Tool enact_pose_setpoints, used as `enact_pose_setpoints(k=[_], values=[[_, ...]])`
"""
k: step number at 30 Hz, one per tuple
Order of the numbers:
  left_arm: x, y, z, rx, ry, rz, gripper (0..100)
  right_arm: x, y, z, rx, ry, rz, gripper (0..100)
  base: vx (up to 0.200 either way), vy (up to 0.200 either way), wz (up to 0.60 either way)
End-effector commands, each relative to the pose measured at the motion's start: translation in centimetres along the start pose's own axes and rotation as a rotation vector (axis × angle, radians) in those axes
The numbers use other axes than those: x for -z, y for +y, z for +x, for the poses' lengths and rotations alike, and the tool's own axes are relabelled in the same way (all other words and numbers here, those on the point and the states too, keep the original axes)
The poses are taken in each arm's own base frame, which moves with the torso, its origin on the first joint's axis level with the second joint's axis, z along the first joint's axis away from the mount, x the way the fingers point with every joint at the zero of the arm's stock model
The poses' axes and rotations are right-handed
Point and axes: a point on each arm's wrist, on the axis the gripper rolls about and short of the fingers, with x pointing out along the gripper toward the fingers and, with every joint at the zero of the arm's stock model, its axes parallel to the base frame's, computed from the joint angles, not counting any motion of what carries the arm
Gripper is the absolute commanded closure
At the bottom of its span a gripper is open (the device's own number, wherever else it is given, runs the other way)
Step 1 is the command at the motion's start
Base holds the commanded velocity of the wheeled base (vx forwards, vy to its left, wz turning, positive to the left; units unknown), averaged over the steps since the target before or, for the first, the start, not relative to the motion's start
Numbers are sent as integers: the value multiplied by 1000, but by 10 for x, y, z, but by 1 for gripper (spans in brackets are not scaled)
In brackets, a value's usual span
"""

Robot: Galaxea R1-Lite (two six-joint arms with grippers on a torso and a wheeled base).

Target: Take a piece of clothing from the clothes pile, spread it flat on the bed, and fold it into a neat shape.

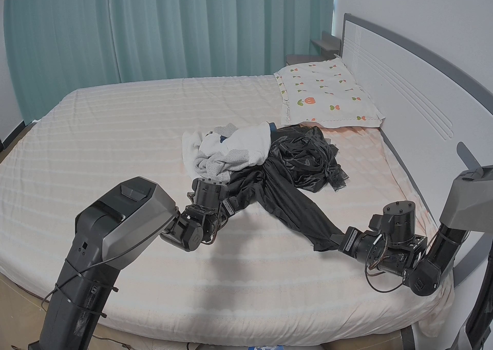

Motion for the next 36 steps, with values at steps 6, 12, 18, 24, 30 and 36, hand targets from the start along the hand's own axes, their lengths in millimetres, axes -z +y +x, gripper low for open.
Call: enact_pose_setpoints(k=[6, 12, 18, 24, 30, 36], values=[[3, -7, 2, 17, -6, -5, 100, 3, -2, 3, 1, 5, 2, 100, 0, 0, 0], [-4, -5, -7, -1, -7, -43, 100, 3, -3, 4, -11, -12, 1, 100, 0, 0, 0], [-24, -9, -42, 8, -16, -64, 100, -1, 1, 1, -39, -38, 33, 100, 0, 0, 0], [-49, -17, -96, 50, -30, -96, 100, -9, 12, -13, -120, -111, 33, 100, 0, 0, 0], [-81, -20, -192, 208, -98, -130, 100, -38, 47, -57, -341, -313, 15, 100, 0, 0, 0], [-111, -28, -281, 360, -197, -153, 100, -69, 83, -121, -575, -452, -30, 100, 0, 0, 0]])
